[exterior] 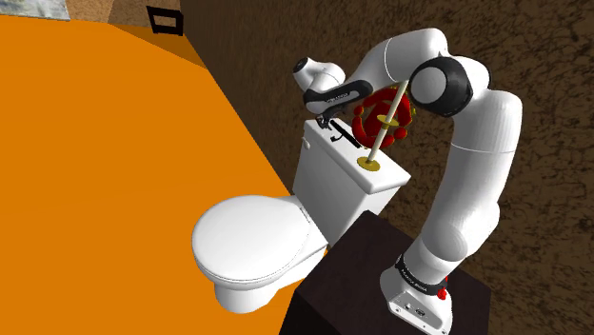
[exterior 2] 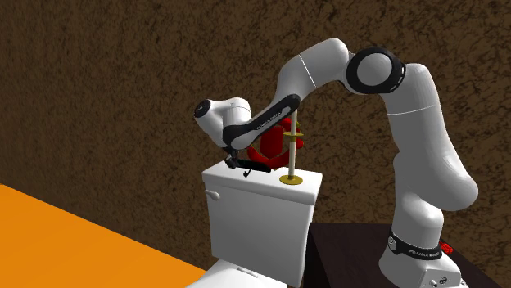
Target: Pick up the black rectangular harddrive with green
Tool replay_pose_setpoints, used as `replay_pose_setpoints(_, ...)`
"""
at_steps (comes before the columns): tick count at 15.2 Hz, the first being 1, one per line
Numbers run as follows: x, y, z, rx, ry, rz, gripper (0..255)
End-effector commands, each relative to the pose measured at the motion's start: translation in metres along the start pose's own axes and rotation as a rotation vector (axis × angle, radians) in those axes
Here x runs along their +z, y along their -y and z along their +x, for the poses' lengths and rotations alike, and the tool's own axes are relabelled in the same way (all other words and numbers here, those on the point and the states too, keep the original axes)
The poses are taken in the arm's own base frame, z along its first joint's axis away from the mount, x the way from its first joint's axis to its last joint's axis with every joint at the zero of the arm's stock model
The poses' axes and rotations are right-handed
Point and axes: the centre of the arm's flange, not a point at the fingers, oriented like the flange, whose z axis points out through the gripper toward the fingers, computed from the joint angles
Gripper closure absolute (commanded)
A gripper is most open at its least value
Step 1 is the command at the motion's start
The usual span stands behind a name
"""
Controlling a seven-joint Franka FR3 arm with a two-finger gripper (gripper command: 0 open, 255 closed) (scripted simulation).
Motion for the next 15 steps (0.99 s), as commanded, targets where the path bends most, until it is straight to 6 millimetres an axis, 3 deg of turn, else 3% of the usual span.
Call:
replay_pose_setpoints(1, 0.0067, 0.0075, 0.0003, 0.001, 0.0, -0.001, 0)
replay_pose_setpoints(4, 0.0125, 0.0135, 0.0003, 0.001, 0.0, -0.001, 0)
replay_pose_setpoints(5, 0.0127, 0.0138, 0.0004, 0.001, 0.0, -0.001, 255)
replay_pose_setpoints(15, 0.0088, 0.0097, 0.0003, 0.001, 0.0, -0.001, 255)
